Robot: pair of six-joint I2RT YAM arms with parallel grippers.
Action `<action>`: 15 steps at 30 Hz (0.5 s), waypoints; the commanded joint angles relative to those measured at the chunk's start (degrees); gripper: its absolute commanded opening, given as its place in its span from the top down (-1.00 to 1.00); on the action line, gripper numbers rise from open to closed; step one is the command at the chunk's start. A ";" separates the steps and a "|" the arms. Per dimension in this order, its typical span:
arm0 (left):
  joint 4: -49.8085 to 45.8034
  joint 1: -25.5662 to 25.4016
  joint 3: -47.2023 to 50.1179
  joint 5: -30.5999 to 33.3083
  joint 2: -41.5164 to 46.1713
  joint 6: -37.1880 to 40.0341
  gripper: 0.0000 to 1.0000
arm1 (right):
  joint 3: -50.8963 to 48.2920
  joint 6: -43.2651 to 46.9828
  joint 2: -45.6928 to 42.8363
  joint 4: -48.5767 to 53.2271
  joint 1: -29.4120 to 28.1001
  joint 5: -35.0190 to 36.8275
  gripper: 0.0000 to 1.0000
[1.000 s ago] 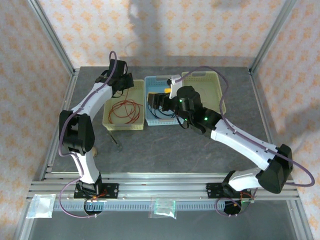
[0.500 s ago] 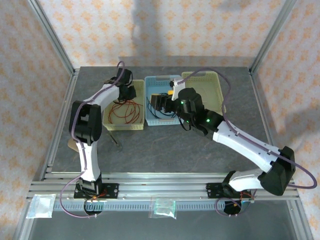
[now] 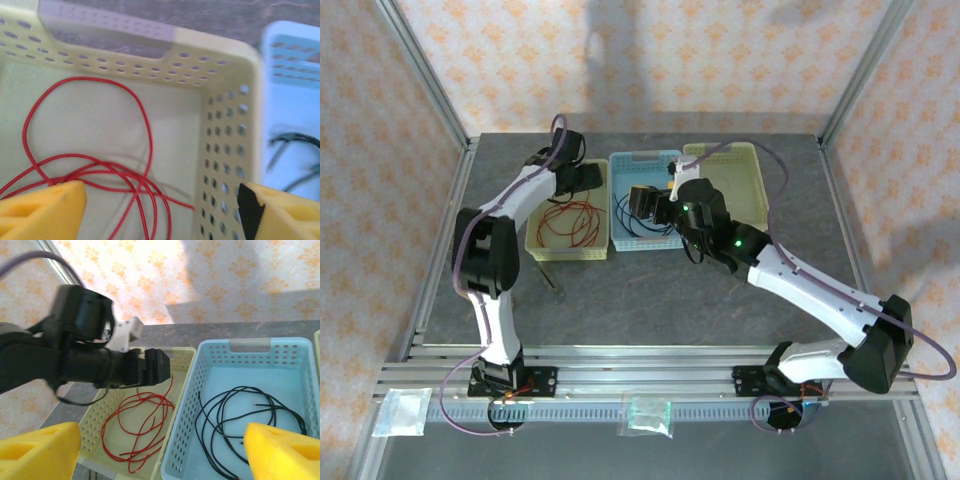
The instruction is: Untangle the cables
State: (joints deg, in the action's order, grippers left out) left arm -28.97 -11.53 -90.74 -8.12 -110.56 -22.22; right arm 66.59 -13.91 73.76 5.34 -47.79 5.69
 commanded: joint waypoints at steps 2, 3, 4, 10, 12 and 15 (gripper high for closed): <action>6.35 -3.13 8.81 -0.07 14.98 2.17 -0.76 | 1.06 -0.90 0.08 3.19 1.68 3.08 -0.75; 9.31 -3.80 12.86 -0.10 18.61 2.11 -0.79 | 1.15 -1.49 0.61 3.90 3.00 2.06 -0.81; 11.80 -4.09 15.97 -0.38 21.58 1.90 -0.82 | 1.04 -1.93 0.97 4.14 4.38 0.43 -0.82; 21.81 -3.47 28.91 3.19 36.51 2.25 -0.99 | -2.16 -1.42 -0.08 -0.20 11.76 -3.02 -0.96; 24.70 -2.52 31.72 5.57 40.34 2.22 -0.99 | -3.77 -1.21 -1.11 -2.26 14.13 -1.32 -1.00; 29.10 -0.20 35.60 8.42 44.69 2.10 -0.99 | -7.00 -1.86 -3.90 -5.67 18.00 2.07 -1.00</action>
State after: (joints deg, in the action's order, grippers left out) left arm -7.20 -13.72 -57.95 -4.47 -69.01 -20.95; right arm 61.80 -15.38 73.49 4.49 -32.62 4.14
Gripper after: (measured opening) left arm 0.990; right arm 0.998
